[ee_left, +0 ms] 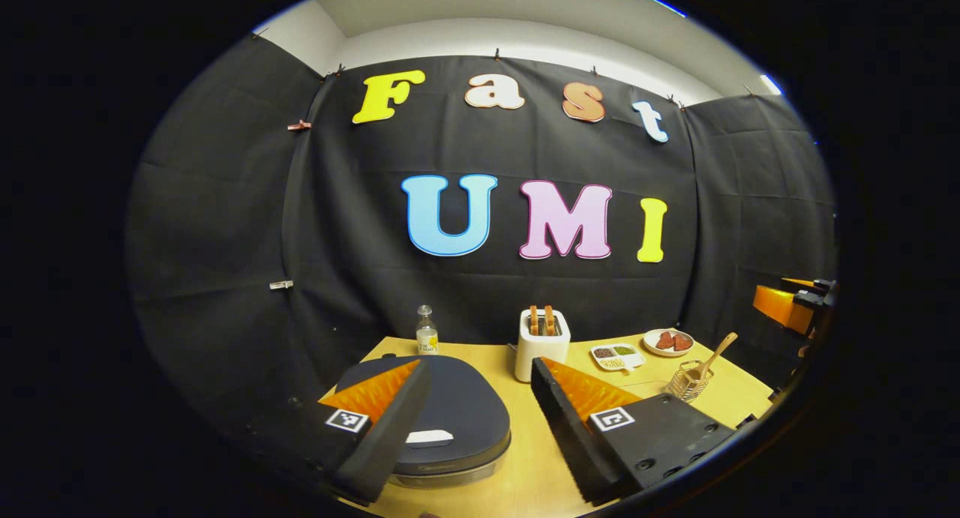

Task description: Close the left gripper, press the button to open the rice cooker; take a wooden spoon from the chopstick holder with the right hand, scoop a spoonful of rice and pour it into the rice cooker, then put the wooden spoon back into the chopstick holder.

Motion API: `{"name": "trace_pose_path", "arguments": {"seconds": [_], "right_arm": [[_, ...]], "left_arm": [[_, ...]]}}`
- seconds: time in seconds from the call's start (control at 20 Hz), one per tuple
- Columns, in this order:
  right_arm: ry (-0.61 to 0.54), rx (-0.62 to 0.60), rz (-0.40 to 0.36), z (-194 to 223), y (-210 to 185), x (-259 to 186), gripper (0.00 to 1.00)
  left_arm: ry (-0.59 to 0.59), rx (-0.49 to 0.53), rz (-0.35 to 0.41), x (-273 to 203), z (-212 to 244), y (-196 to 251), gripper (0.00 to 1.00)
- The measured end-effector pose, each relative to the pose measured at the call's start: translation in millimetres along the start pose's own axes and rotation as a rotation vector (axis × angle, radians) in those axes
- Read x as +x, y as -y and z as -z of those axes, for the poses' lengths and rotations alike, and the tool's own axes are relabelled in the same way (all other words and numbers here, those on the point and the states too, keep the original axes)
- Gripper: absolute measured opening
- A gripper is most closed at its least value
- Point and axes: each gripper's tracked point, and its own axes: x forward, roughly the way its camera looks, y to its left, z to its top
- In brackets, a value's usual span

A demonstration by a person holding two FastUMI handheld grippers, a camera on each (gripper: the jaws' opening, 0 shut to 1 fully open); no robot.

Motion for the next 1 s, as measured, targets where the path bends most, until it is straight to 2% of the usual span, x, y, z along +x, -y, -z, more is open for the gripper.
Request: {"name": "trace_pose_path", "arguments": {"seconds": [0.2,0.4,0.45,0.55,0.7,0.75,1.0], "right_arm": [[-0.004,-0.006,-0.003,1.9,-0.5,-0.6,0.98],[-0.021,-0.010,-0.001,9.1,1.7,-1.9,0.98],[-0.027,-0.007,-0.001,11.2,1.7,-2.2,0.98],[-0.037,-0.007,0.004,13.7,2.8,-3.3,0.98],[-0.043,-0.017,0.010,16.6,5.3,-5.4,0.98],[-0.045,-0.019,0.013,17.3,6.8,-5.9,0.98],[-0.069,-0.022,0.038,24.8,15.6,-11.6,0.98]], "left_arm": [[-0.069,-0.010,-0.006,2.5,18.8,-26.0,0.58],[-0.141,-0.034,-0.023,6.8,37.4,-51.0,0.37],[-0.157,-0.032,-0.026,9.1,41.2,-57.1,0.23],[-0.190,-0.042,-0.022,14.5,48.6,-66.1,0.07],[-0.277,-0.090,0.016,25.7,74.1,-63.7,0.05],[-0.302,-0.094,0.005,29.3,82.0,-67.3,0.06],[-0.391,-0.134,0.067,39.3,108.3,-52.2,0.06]]}}
